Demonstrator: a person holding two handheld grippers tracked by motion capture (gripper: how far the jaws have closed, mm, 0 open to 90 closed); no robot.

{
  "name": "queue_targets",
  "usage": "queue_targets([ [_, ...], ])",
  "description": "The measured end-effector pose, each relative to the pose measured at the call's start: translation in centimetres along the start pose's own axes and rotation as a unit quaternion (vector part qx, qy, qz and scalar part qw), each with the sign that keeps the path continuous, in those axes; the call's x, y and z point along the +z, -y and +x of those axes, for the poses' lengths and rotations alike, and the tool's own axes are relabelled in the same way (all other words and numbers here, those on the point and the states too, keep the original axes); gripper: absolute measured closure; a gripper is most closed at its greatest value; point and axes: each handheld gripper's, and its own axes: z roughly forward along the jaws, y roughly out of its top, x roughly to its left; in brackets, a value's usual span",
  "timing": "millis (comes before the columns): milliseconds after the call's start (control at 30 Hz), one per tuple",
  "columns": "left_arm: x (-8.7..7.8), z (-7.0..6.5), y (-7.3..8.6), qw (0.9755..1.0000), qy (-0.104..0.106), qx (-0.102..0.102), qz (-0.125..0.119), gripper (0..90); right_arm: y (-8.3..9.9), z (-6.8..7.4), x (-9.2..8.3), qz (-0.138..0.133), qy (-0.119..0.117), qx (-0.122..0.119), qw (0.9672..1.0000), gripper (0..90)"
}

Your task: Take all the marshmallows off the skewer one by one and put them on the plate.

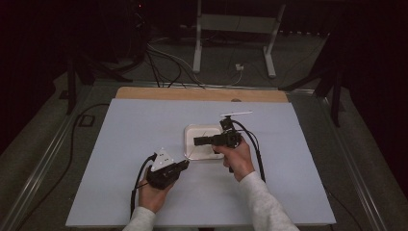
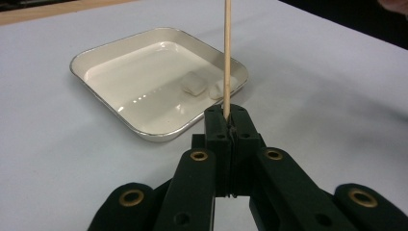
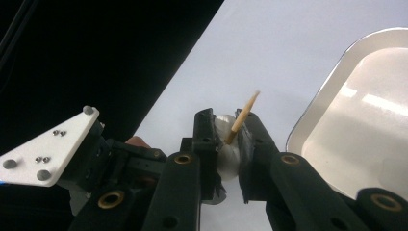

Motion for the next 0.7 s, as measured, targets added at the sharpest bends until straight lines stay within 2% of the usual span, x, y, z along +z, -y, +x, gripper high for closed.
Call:
queue_targets([
  [267,-0.1,0.1,0.2,0.9999,-0.007,0.006,0.009,90.0,-0.5,-0.3,-0.8,-0.019,0.000,0.009,0.9998,80.2],
  [367,-0.2,0.0,0.1,0.9999,0.000,0.009,0.007,90.0,-0.9,-0.6,-1.7,-0.029,0.002,0.011,0.9995,80.2],
  [700,-0.7,0.2,0.1,0.9999,0.003,0.015,0.004,90.0,-1.5,-0.3,-2.2,-0.038,0.006,0.001,0.9993,80.3],
])
